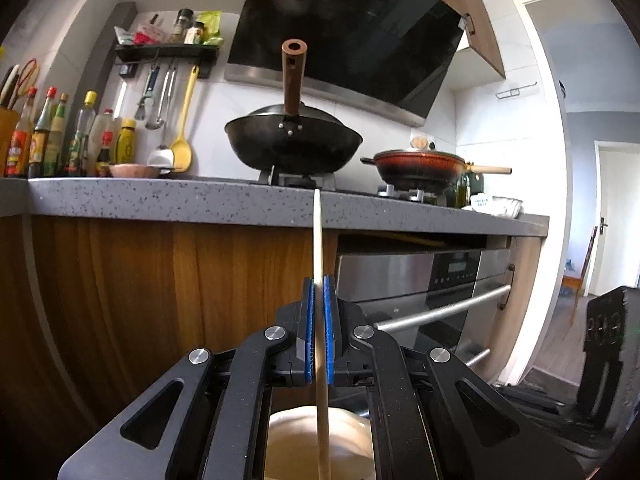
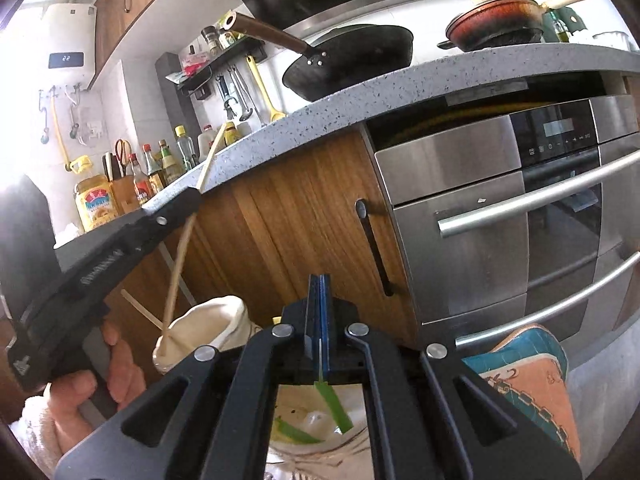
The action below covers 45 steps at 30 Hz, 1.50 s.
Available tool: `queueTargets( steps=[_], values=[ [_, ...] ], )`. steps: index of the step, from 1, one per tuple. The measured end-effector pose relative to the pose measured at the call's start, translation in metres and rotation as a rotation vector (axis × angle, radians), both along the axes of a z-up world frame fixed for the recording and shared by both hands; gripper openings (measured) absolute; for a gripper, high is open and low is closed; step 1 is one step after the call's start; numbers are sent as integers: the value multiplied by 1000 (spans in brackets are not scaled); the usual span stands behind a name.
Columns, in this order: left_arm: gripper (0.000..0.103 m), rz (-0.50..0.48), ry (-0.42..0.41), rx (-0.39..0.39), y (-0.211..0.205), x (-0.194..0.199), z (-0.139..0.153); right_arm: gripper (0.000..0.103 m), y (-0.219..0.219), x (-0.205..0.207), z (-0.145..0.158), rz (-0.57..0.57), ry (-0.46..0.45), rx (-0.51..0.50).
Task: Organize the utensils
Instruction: 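Lift both held items and lower them into the ceramic holder, then open both tools and withdraw them from the holder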
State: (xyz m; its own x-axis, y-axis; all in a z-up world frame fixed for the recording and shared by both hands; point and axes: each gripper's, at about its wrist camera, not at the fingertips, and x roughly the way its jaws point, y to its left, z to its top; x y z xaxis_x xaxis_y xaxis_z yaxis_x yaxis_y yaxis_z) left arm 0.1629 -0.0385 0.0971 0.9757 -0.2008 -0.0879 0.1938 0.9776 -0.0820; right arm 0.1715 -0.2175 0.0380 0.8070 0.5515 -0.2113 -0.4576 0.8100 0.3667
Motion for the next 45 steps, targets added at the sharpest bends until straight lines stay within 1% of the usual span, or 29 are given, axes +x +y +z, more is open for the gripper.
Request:
queueTargets(
  steps=[7, 11, 12, 14, 19, 20, 21, 22, 23, 24, 25, 26, 27, 28, 31, 32, 33, 34, 36, 38, 39, 40, 42, 45],
  values=[
    [5, -35, 28, -26, 8, -7, -10, 0, -13, -8, 2, -29, 6, 29],
    [6, -43, 12, 10, 9, -22, -13, 0, -15, -9, 2, -33, 12, 34],
    [7, -44, 5, 27, 8, -25, -14, 0, -15, -10, 2, -32, 13, 37],
    [16, -44, -3, 45, 6, -27, -15, 0, -14, -11, 2, -30, 17, 37],
    [19, -56, -4, 51, 5, -29, -9, 3, -17, -15, 5, -39, 18, 36],
    [22, -57, -6, 55, 4, -31, -7, 10, -18, -16, 5, -40, 19, 37],
    [25, -59, -8, 56, 4, -33, -5, 22, -20, -19, 6, -42, 17, 42],
    [32, -58, -12, 57, 4, -35, -3, 26, -22, -21, 6, -43, 15, 47],
    [36, -57, -14, 59, 4, -37, -1, 29, -24, -24, 7, -44, 12, 51],
    [37, -53, -16, 61, 3, -41, 1, 29, -25, -28, 8, -46, 7, 52],
    [40, -51, -15, 62, 3, -45, 4, 30, -26, -31, 9, -48, 2, 51],
    [46, -52, -14, 63, 3, -50, 6, 35, -27, -36, 10, -51, -6, 49],
    [51, -49, -13, 65, 3, -54, 7, 45, -28, -40, 11, -54, -13, 49],
    [61, -45, -12, 70, 3, -60, 8, 49, -29, -45, 11, -58, -22, 48],
    [71, -22, -22, 91, 2, -77, 10, 58, -30, -61, 13, -58, -44, 30],
    [77, -15, -15, 94, 2, -83, 10, 65, -31, -66, 13, -60, -52, 26],
    [78, -10, -10, 89, 4, -88, 10, 70, -32, -70, 13, -61, -59, 24],
    [79, -9, -3, 79, 6, -94, 8, 71, -33, -77, 13, -62, -68, 20],
    [81, -4, 16, 71, 9, -103, 5, 80, -35, -86, 13, -65, -77, 12],
    [86, 8, 32, 69, 12, -113, 0, 85, -38, -93, 11, -62, -80, 15],
    [87, 15, 41, 69, 14, -118, -3, 88, -40, -98, 10, -60, -80, 19],
    [88, 22, 51, 70, 16, -122, -8, 89, -42, -101, 9, -62, -78, 21],
    [89, 33, 70, 69, 19, -130, -16, 95, -44, -106, 6, -66, -71, 22],
    [91, 46, 110, 72, 22, -138, -30, 98, -47, -115, -1, -71, -58, 15]
  ],
)
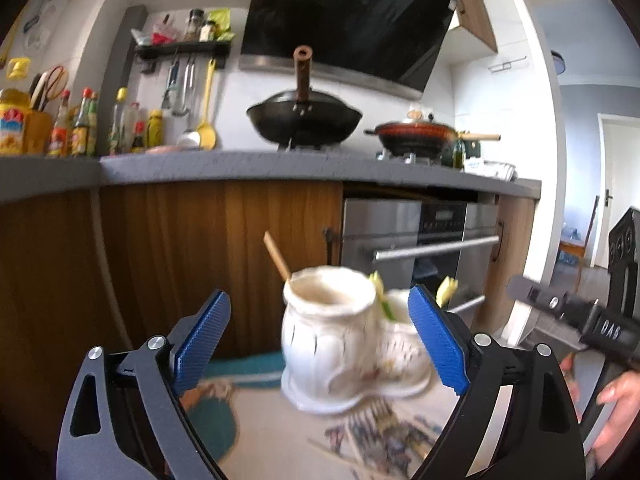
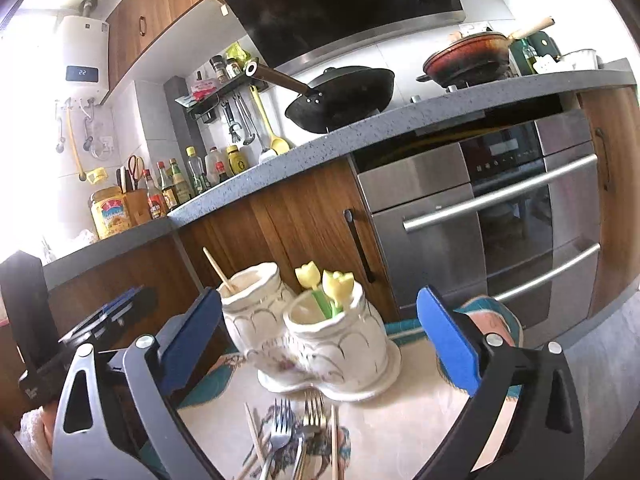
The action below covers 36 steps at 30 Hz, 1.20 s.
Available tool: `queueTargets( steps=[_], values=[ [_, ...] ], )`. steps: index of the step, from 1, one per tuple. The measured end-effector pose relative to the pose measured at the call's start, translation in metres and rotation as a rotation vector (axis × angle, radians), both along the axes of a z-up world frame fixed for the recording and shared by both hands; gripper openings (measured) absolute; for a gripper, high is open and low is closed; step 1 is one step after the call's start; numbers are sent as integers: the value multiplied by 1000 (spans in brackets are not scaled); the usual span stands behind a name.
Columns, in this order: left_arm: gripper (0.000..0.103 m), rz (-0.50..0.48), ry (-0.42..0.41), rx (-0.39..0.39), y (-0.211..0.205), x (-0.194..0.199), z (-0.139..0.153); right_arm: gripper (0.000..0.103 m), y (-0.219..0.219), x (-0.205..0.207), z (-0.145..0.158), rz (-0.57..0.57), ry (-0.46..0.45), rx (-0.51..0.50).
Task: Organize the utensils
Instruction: 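Open both tools and withdraw them from the holder, then grasp a silver fork with the right tool and lift it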
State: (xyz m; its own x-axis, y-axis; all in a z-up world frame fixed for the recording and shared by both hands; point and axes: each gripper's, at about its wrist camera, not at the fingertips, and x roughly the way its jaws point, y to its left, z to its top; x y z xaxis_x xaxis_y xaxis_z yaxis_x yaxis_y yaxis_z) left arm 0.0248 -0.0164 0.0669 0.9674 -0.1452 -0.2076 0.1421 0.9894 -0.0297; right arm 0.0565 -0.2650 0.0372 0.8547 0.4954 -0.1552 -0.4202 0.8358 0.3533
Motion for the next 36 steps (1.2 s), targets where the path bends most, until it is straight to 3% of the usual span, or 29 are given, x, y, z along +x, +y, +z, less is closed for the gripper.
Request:
queueTargets(
  steps=[13, 20, 25, 36],
  values=[
    [91, 40, 167, -7, 19, -11, -56, 98, 3, -13, -27, -30, 73, -90],
    [91, 30, 226, -38, 25, -3, -66, 98, 8, -2, -38, -46, 136, -145],
    [91, 17, 246, -10, 22, 1, -71, 98, 17, 6, -46, -30, 179, -203],
    [91, 20, 281, -18, 22, 5, -74, 98, 32, 6, -53, 6, 213, -271]
  ],
)
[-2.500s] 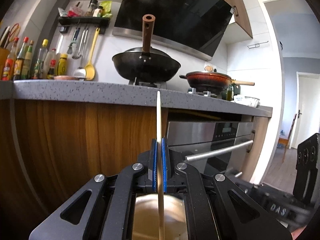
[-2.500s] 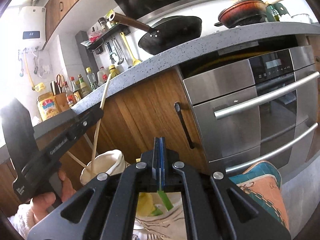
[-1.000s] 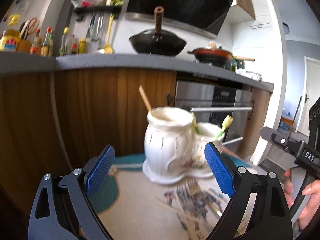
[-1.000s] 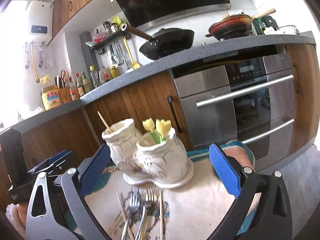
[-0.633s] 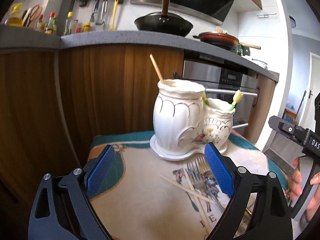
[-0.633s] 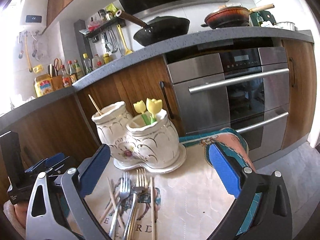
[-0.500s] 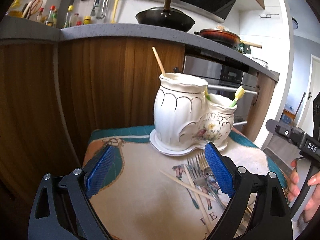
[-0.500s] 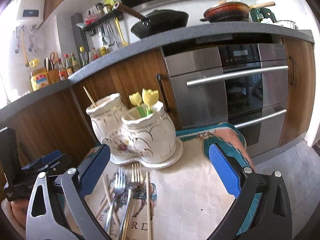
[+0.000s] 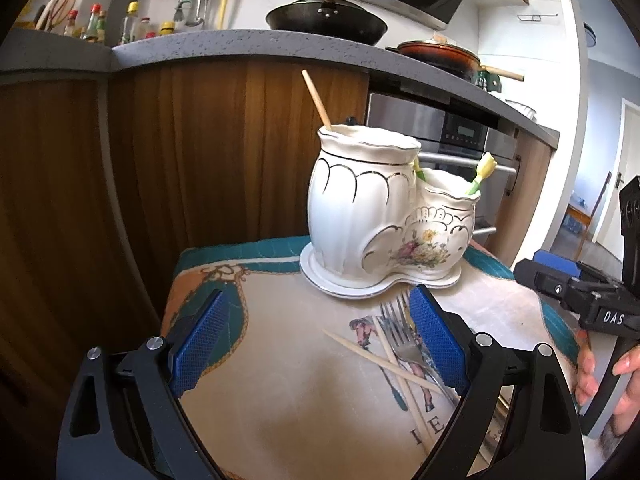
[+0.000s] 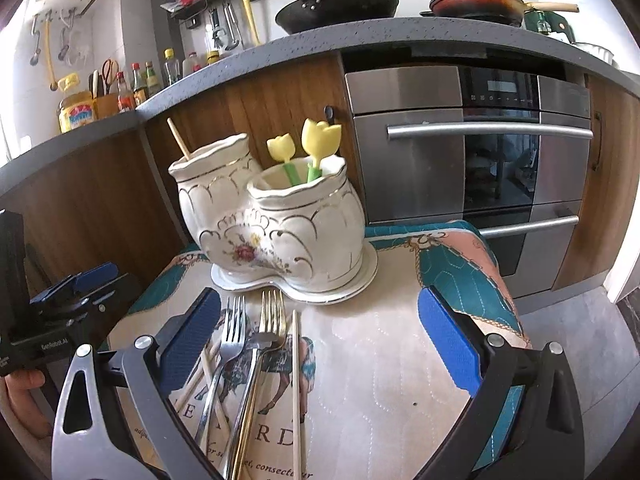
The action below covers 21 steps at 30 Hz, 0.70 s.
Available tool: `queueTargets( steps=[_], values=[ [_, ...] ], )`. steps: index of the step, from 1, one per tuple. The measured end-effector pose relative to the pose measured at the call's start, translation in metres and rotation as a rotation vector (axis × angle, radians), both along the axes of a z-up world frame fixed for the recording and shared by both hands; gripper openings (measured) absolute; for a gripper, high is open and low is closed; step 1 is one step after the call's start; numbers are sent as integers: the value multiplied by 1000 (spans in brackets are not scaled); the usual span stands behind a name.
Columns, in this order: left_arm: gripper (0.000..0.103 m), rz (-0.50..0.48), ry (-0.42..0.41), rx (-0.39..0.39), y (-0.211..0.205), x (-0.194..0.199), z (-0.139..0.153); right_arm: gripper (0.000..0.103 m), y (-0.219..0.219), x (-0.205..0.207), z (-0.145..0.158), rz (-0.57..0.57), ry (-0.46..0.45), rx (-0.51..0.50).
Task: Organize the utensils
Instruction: 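Grasp a silver fork with the right tool and lift it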
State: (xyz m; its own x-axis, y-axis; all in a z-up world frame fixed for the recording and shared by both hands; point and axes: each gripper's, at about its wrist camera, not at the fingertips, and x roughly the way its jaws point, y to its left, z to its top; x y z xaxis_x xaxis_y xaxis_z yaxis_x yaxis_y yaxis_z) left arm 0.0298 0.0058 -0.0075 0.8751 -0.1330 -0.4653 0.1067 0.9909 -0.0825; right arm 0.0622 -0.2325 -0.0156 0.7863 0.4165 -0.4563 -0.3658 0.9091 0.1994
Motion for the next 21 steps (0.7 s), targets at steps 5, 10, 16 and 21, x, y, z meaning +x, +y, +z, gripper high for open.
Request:
queueTargets(
  steps=[5, 10, 16, 21],
  values=[
    [91, -13, 59, -14, 0, 4, -5, 98, 4, -2, -1, -5, -1, -36],
    [90, -27, 187, -53, -2, 16, -19, 96, 0, 2, -1, 7, 26, -10],
    [85, -2, 221, -80, 5, 22, -25, 71, 13, 3, -7, 67, 72, -79],
    [81, -1, 222, -69, 4, 22, -25, 43, 21, 13, -24, 86, 162, -149]
  ],
)
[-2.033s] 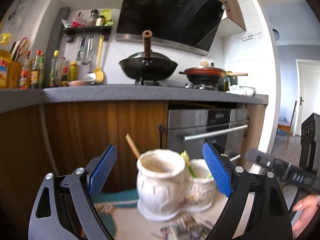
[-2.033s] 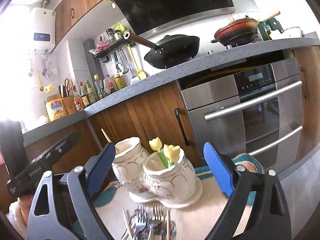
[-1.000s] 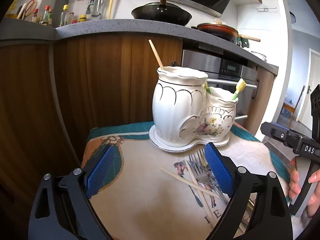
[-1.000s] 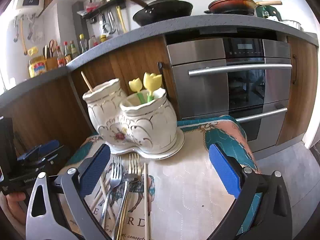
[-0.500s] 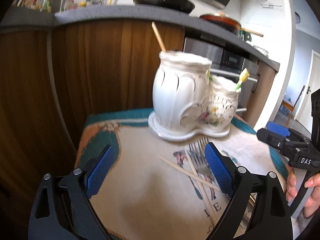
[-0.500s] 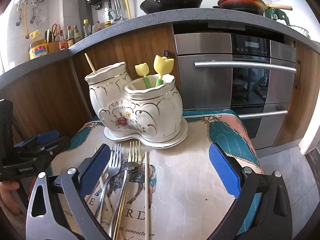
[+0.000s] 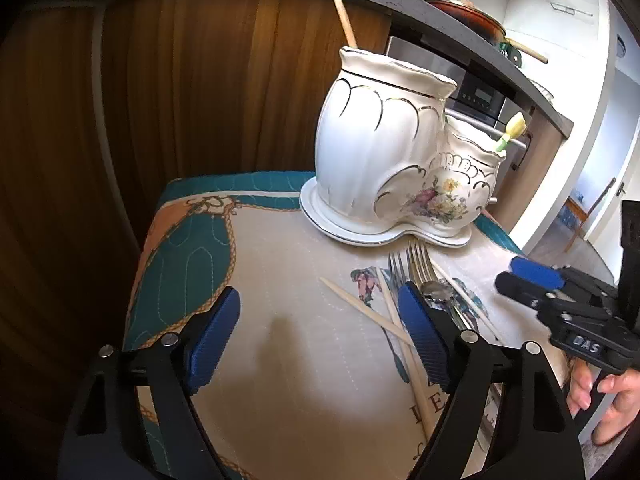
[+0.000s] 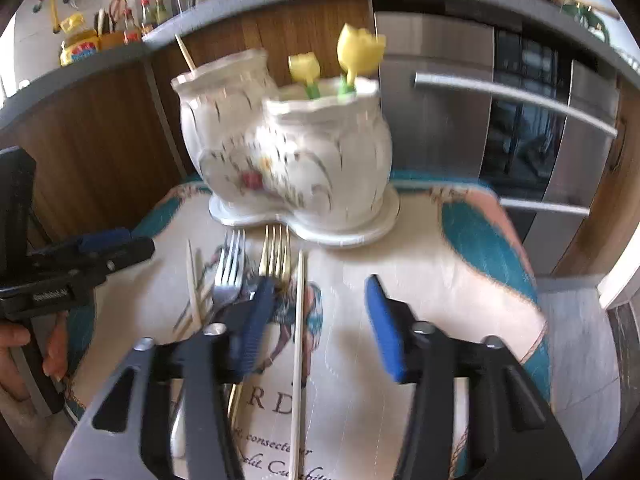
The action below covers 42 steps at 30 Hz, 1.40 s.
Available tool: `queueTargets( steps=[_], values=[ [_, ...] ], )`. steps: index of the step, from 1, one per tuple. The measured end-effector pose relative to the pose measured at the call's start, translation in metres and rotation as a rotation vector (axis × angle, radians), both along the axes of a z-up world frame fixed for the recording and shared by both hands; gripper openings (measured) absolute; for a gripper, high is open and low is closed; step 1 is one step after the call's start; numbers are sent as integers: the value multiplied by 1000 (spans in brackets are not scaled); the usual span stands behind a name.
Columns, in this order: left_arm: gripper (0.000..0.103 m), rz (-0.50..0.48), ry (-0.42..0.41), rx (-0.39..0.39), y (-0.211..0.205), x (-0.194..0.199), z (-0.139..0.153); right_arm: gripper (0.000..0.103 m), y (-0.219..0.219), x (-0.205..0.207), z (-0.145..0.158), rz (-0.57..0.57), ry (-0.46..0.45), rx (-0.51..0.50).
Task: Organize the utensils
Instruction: 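Grasp a silver fork with the right tool and lift it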
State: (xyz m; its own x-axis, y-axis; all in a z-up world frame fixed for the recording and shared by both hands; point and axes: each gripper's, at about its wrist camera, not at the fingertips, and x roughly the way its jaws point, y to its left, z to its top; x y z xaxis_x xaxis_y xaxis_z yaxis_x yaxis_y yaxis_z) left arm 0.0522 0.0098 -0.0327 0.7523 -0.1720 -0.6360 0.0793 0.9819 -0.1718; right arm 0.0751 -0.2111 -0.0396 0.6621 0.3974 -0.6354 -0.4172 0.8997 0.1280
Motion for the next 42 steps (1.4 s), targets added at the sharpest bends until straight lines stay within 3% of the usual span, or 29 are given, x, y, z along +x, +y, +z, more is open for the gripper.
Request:
queueTargets(
  steps=[9, 12, 36, 40, 42],
  values=[
    [72, 18, 9, 8, 2, 1, -1, 24, 24, -14, -1, 139, 53, 46],
    [71, 20, 3, 8, 3, 0, 0, 18, 41, -18, -6, 166, 61, 19],
    [71, 11, -22, -3, 9, -6, 5, 15, 85, -8, -28, 117, 120, -106],
    [71, 11, -22, -3, 10, -6, 6, 8, 83, -8, -29, 111, 112, -93],
    [71, 12, -23, -5, 10, -6, 6, 6, 79, -7, -28, 119, 128, -38]
  ],
)
